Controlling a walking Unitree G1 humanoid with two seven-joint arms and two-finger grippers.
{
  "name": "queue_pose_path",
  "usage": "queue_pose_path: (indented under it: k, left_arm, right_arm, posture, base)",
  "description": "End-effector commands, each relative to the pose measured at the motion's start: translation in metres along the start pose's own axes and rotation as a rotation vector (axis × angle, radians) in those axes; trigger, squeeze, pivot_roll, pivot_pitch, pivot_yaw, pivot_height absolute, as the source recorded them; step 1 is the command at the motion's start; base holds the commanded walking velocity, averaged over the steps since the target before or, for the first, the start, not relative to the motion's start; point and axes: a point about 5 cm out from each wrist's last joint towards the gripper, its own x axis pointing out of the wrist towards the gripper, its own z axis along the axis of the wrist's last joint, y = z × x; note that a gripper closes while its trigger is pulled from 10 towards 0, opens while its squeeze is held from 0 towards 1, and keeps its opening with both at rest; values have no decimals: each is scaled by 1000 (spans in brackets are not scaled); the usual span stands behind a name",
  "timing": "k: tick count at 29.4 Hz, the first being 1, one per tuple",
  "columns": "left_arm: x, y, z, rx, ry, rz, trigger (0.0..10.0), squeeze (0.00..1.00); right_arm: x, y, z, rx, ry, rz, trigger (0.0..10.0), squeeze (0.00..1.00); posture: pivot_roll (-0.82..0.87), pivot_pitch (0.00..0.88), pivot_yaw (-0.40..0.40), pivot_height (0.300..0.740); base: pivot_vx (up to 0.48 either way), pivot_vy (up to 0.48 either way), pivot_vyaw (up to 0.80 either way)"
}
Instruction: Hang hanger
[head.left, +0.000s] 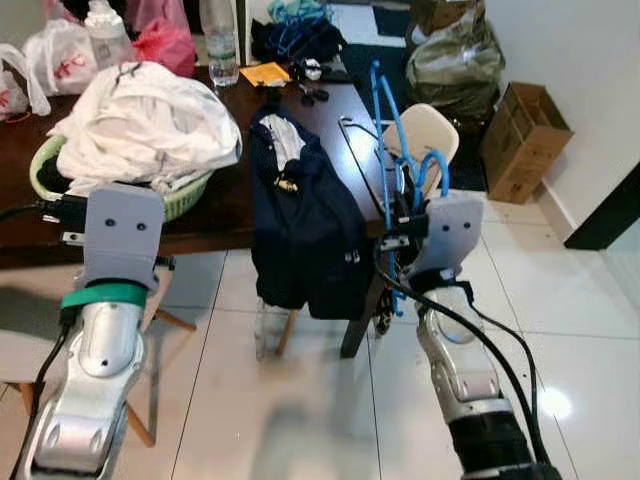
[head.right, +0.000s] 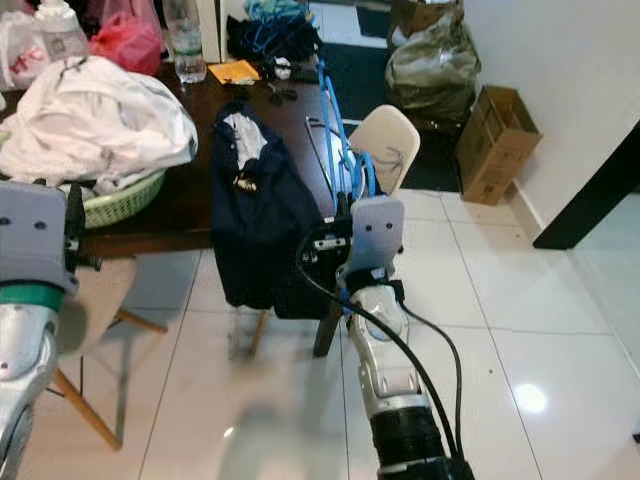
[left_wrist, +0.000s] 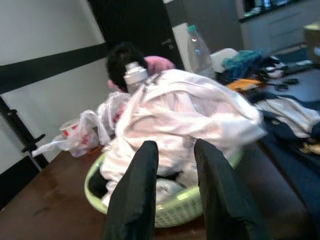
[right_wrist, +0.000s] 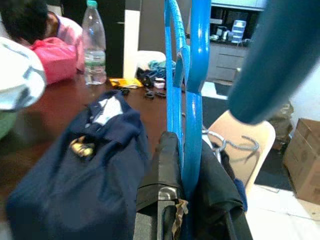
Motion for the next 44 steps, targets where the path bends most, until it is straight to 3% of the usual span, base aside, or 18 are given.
queue_pose_path:
  k: [1, 18, 20, 22, 23, 28, 31, 33, 35, 37, 39, 40, 41, 42, 44]
  left_arm:
    - [0, 2, -4, 28, -1, 18, 10000, 0]
    - [3, 1, 9, 132, -115, 5, 10000, 0]
    - [-2, -3, 18, 203, -200, -39, 10000, 0]
    - [-2, -3, 18, 203, -200, -39, 10000, 0]
    - [-8, -6, 23, 250, -247, -91, 10000, 0]
    - [-22, -12, 26, 282, -275, -187, 10000, 0]
    - [-43, -18, 17, 237, -203, -259, 10000, 0]
    - [-43, -18, 17, 237, -203, -259, 10000, 0]
    - [-53, -15, 9, 138, -79, -219, 10000, 0]
    - [-53, -12, 6, 108, -42, -192, 10000, 0]
    - [-48, -5, 1, 140, -5, -138, 10000, 0]
    - [-32, 12, -9, 290, 31, -47, 10000, 0]
    - [-32, 12, -9, 290, 31, -47, 10000, 0]
    - [-24, 22, -12, 375, 40, -6, 10000, 0]
    - [-11, 32, -18, 381, 79, 34, 10000, 0]
  right_arm:
    - [3, 5, 3, -3, -18, 10, 10000, 0]
    - [10, 4, 6, 24, -43, -4, 10000, 0]
    - [11, 2, 7, 30, -50, -11, 10000, 0]
    - [11, 2, 7, 30, -50, -11, 10000, 0]
    - [11, 1, 7, 29, -51, -14, 10000, 0]
    - [11, -1, 6, 25, -48, -17, 10000, 0]
    - [11, -1, 4, 23, -40, -13, 10000, 0]
    - [11, -1, 4, 23, -40, -13, 10000, 0]
    - [11, 0, 3, 23, -35, -2, 10000, 0]
    - [11, 1, 3, 23, -34, 1, 10000, 0]
    - [12, 1, 2, 23, -33, 7, 10000, 0]
    - [13, 3, 2, 24, -33, 17, 10000, 0]
    - [13, 3, 2, 24, -33, 17, 10000, 0]
    - [13, 4, 3, 26, -33, 21, 10000, 0]
    - [14, 5, 3, 26, -33, 27, 10000, 0]
  posture:
    - [87, 57, 10, 740]
    - [94, 53, 15, 740]
    - [93, 50, 17, 740]
    - [93, 50, 17, 740]
    - [92, 50, 17, 740]
    - [97, 52, 17, 740]
    - [102, 54, 18, 740]
    - [102, 54, 18, 740]
    - [110, 58, 9, 740]
    - [110, 58, 9, 740]
    - [116, 59, 0, 740]
    - [117, 62, -5, 740]
    - [117, 62, -5, 740]
    - [117, 62, -5, 740]
    - [119, 64, -6, 740]
  base:
    - [465, 0, 0]
    - [425, 0, 0]
    - [0, 0, 0]
    - [0, 0, 0]
    - [0, 0, 0]
    - [0, 0, 0]
    - [0, 0, 0]
    - [0, 0, 0]
    - [0, 0, 0]
    - [0, 0, 0]
    - [0, 0, 0]
    - [0, 0, 0]
    - [0, 0, 0]
    - [0, 0, 0]
    - [0, 0, 0]
